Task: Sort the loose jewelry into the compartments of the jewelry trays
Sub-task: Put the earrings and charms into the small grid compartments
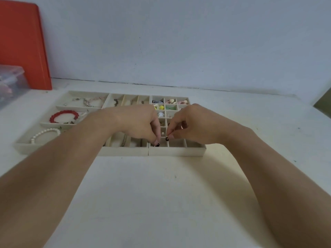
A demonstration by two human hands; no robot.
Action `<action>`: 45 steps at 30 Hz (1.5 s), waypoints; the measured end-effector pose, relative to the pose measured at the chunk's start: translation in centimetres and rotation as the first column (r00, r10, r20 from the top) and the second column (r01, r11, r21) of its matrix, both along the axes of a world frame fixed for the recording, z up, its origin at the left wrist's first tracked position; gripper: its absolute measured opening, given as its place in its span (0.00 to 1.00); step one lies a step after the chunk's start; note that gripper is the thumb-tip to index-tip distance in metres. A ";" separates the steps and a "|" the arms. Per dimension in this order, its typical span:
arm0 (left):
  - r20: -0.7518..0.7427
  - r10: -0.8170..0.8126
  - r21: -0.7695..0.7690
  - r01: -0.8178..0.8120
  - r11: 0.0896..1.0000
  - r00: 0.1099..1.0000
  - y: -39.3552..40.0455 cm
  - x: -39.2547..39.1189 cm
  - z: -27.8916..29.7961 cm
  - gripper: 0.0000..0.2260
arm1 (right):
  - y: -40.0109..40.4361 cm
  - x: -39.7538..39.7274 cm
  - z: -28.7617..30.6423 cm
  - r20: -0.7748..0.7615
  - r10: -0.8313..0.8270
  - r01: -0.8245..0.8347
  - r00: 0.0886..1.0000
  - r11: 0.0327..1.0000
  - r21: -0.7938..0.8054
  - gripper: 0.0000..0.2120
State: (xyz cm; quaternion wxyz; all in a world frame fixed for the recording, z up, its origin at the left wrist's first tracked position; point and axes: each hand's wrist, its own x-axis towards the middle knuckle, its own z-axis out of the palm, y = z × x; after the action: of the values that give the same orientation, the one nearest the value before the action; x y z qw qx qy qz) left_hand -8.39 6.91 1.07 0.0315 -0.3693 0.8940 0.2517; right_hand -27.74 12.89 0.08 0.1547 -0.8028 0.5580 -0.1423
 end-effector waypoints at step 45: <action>-0.401 0.184 -0.077 -0.233 0.969 0.897 -1.0 -1.5 -0.2 0.04 | 1.3 -5.0 3.9 0.015 -0.276 0.276 0.961 0.960 -0.047 0.02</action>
State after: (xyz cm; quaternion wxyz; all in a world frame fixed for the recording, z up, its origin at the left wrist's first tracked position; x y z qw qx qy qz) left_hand -9.91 5.95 0.85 -0.1974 -0.4067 0.8512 0.2665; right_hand -32.75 14.19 3.99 0.1162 -0.7201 0.6601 -0.1795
